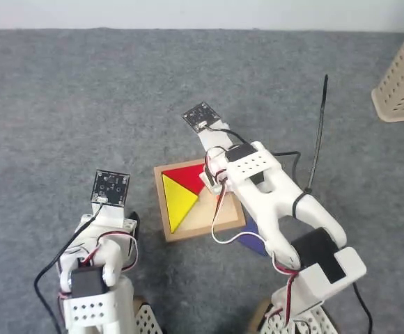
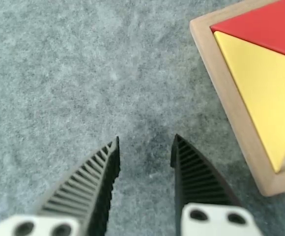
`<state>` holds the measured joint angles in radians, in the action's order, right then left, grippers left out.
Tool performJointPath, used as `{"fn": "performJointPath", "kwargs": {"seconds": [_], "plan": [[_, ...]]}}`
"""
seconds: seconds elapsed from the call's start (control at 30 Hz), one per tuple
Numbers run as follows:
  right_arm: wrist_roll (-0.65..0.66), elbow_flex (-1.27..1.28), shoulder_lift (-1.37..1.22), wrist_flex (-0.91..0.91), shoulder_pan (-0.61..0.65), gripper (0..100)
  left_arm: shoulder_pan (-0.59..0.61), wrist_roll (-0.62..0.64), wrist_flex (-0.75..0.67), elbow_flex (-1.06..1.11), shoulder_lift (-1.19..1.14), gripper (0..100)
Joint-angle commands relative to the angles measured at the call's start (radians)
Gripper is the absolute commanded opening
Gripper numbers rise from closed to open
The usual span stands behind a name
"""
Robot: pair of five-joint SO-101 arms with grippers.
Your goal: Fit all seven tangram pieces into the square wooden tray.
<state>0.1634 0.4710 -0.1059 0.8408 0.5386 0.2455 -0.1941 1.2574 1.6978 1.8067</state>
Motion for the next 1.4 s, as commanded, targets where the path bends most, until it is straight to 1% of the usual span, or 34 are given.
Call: {"fn": "performJointPath", "kwargs": {"seconds": [0.0, 0.13, 0.3, 0.43, 0.63, 0.87, 1.23, 1.37], "plan": [[0.017, -0.018, -0.002, -0.015, 0.007, 0.6, -0.002, -0.002, 0.006, -0.012, 0.018, 17], [0.015, -0.025, 0.015, -0.002, 0.001, 0.6, -0.002, -0.002, 0.006, -0.012, 0.018, 17], [0.012, -0.041, 0.137, 0.05, -0.024, 0.6, -0.002, -0.002, 0.006, -0.012, 0.018, 17], [0.011, 0.031, 0.185, -0.008, -0.042, 0.6, -0.002, -0.002, 0.006, -0.012, 0.018, 17], [0.014, 0.054, 0.162, -0.045, -0.045, 0.6, -0.002, -0.002, 0.006, -0.012, 0.018, 17], [0.014, 0.052, 0.151, -0.047, -0.09, 0.6, -0.002, -0.002, 0.006, -0.012, 0.018, 17], [0.014, 0.054, 0.139, -0.047, -0.088, 0.6, -0.002, -0.002, 0.006, -0.012, 0.018, 17], [0.014, 0.052, 0.099, -0.053, -0.082, 0.6, -0.002, -0.002, 0.006, -0.012, 0.018, 17]]}}
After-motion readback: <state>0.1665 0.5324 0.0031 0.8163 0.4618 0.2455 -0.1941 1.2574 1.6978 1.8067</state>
